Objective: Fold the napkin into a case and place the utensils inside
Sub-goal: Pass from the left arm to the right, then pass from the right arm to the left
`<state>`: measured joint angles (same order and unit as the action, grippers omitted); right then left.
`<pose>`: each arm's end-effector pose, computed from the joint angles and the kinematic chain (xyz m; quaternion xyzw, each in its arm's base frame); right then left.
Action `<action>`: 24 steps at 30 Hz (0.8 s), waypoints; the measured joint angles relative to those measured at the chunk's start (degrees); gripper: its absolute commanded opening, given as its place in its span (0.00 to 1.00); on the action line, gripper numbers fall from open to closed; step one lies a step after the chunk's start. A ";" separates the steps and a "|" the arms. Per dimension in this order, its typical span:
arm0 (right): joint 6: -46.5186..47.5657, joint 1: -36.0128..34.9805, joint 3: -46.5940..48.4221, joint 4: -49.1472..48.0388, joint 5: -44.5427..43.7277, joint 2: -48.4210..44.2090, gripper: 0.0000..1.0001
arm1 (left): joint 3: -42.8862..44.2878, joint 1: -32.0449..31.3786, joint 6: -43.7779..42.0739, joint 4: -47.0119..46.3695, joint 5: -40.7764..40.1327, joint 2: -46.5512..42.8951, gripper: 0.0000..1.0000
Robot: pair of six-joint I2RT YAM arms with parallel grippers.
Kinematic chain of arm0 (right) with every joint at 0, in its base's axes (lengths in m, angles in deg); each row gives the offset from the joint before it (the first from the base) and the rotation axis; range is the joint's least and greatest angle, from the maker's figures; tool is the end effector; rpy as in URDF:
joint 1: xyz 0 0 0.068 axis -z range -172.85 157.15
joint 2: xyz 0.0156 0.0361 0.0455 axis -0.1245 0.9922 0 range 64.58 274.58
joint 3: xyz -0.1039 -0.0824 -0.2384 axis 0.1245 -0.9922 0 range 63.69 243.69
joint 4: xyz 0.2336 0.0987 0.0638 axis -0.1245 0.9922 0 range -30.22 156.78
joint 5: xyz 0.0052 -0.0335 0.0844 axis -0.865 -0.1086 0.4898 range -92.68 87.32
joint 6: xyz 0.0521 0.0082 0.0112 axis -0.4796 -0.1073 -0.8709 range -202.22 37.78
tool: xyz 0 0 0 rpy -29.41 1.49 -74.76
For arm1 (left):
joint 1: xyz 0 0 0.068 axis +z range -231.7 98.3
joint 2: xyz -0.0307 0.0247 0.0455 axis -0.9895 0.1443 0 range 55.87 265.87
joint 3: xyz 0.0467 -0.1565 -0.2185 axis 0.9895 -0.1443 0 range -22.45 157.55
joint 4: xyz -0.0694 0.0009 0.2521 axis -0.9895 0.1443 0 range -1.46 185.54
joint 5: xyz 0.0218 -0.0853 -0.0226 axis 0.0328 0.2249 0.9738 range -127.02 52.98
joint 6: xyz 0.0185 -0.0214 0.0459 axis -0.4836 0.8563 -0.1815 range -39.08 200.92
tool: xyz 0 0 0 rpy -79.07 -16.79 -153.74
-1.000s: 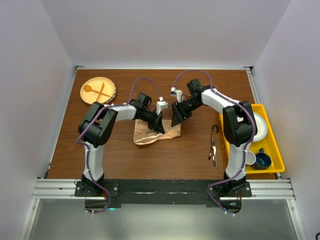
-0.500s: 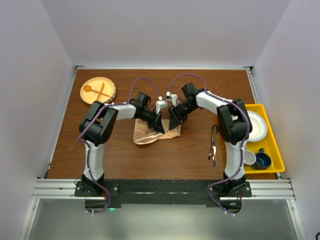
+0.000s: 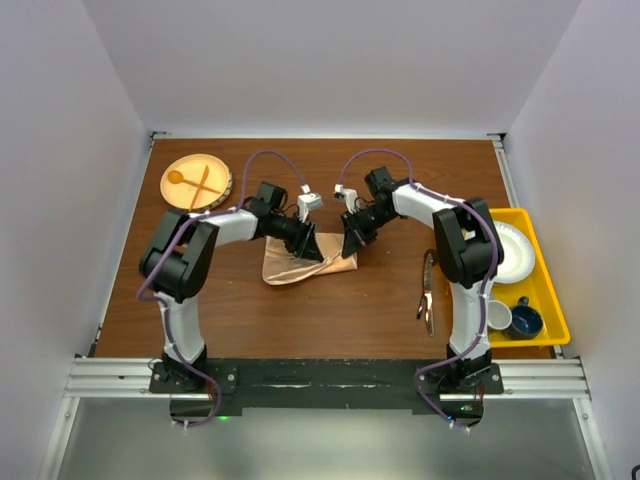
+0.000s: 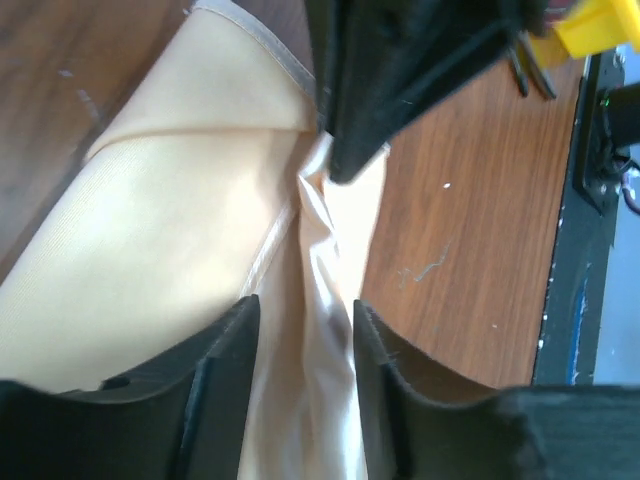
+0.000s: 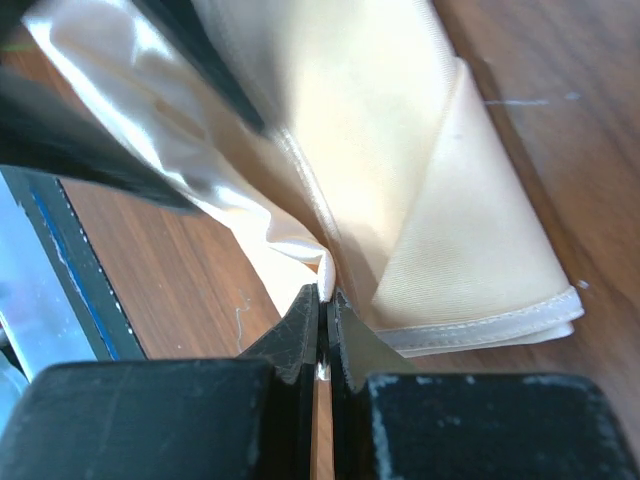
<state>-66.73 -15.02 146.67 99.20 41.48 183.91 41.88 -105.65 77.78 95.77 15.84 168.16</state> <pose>0.3673 0.1765 0.1501 -0.3409 0.8553 0.3791 0.0928 0.3388 -0.1814 0.1375 0.3295 0.7995 -0.4661 0.1867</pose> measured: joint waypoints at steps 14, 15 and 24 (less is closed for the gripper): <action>-4.15 1.38 -0.11 -1.79 2.12 0.20 0.00 | -8.33 -3.80 -11.08 -7.19 -15.28 -16.37 0.68; -4.37 1.42 -0.11 -1.79 2.19 0.22 0.00 | -9.66 -5.01 -13.11 -7.30 -16.96 -17.00 0.69; -6.08 2.45 -0.07 -1.75 3.63 0.31 0.00 | -19.17 -14.91 -27.17 -8.11 -28.72 -24.04 0.67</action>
<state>-72.81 -12.57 146.60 97.45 45.11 184.21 22.72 -120.55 50.61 87.66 -12.88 144.12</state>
